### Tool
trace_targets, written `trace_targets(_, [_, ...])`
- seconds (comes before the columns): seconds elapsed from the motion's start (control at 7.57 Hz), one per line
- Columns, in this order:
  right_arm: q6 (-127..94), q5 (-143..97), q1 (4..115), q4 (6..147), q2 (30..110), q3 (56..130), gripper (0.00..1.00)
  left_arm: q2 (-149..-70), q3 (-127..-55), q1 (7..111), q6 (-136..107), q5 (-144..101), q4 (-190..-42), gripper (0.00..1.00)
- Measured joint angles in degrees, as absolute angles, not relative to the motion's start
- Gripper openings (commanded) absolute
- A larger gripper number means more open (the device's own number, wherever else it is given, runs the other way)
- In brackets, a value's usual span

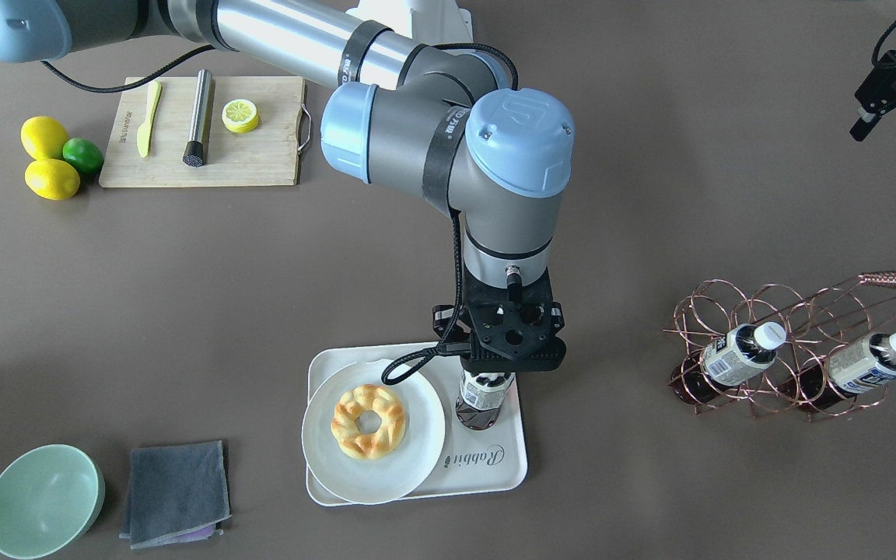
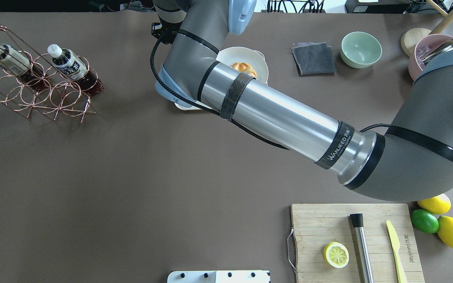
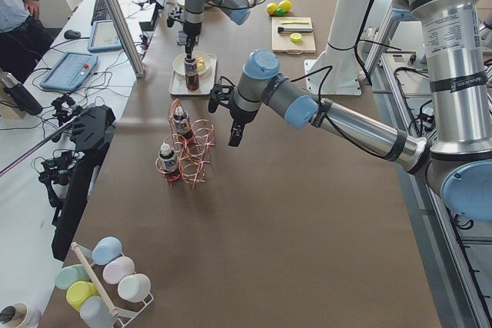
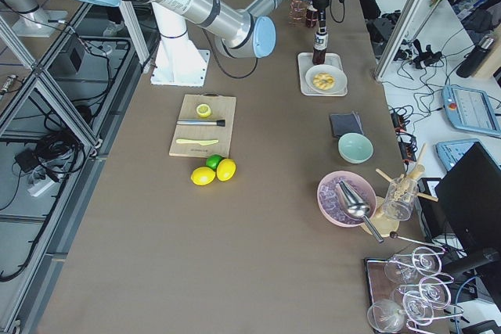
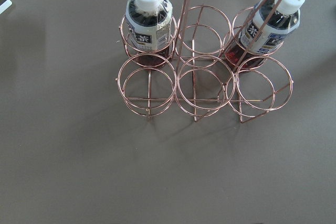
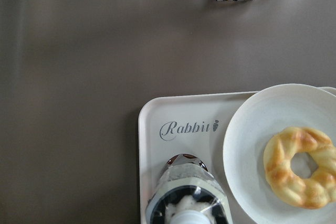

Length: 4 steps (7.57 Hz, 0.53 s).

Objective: Place tea on tray
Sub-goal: 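Carry the bottle with the right gripper onto the white tray beside the bowl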

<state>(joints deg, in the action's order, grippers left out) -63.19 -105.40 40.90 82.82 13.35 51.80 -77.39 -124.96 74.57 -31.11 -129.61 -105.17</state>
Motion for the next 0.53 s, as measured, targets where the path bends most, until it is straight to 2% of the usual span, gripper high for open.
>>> trace_targets(0.53, [-61.3,-108.7,42.2,83.3,13.1,53.2,1.0,-76.7,-125.4,75.0,-31.2,-129.8,-105.2,0.9])
